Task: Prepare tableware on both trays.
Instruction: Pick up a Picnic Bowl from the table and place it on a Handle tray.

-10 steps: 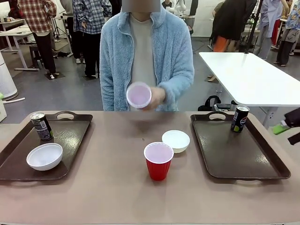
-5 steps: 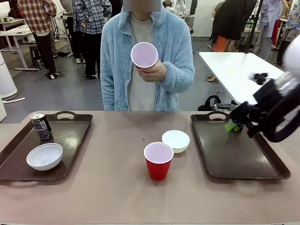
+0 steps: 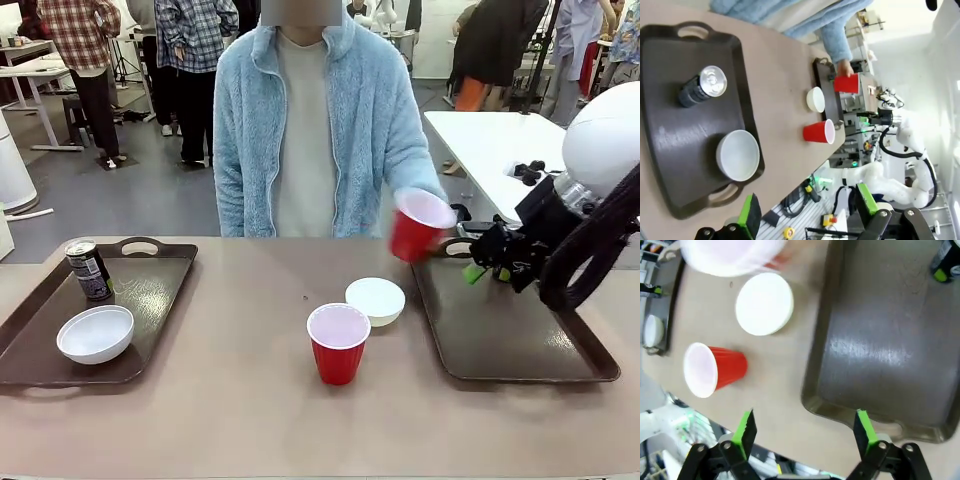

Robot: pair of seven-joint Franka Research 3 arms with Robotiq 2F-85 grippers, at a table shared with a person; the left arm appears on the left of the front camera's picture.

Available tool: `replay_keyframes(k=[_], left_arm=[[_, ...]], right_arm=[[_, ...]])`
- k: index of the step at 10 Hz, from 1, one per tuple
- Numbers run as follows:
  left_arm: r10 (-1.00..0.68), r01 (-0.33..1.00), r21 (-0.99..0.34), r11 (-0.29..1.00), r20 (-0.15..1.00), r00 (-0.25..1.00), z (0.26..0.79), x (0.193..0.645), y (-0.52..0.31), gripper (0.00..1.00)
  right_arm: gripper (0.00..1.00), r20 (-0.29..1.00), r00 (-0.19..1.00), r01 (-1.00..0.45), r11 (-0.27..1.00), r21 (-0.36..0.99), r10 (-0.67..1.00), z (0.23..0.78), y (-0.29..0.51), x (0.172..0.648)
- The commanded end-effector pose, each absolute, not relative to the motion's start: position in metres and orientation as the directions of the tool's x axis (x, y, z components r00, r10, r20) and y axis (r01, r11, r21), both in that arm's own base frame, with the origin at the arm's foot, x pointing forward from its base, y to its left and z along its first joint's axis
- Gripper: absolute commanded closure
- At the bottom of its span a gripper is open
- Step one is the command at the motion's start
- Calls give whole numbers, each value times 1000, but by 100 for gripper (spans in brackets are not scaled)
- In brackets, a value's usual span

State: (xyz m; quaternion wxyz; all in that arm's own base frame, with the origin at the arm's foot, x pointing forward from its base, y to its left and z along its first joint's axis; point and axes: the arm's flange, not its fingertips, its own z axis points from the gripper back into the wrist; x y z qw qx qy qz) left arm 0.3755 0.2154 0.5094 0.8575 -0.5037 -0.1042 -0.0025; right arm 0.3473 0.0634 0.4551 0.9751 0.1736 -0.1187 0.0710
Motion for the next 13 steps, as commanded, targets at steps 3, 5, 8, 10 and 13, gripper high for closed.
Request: replay_keyframes(k=[3,5,8,10,13], left_arm=[[113,110,-861,497,189,975,515,373,215,0],[113,110,-861,497,189,975,515,373,215,0],[113,110,-861,497,189,975,515,373,215,0],[113,110,-861,497,189,975,515,373,215,0],[113,110,-861,497,189,975,515,373,215,0]], right_arm=[[0,147,969,-240,902,359,200,469,-58,248],[0,133,968,-247,884,396,211,468,-63,249],[0,130,972,-234,886,401,198,486,-75,250],[0,130,972,-234,886,401,198,486,-75,250],[0,130,972,-234,886,401,198,486,-75,250]])
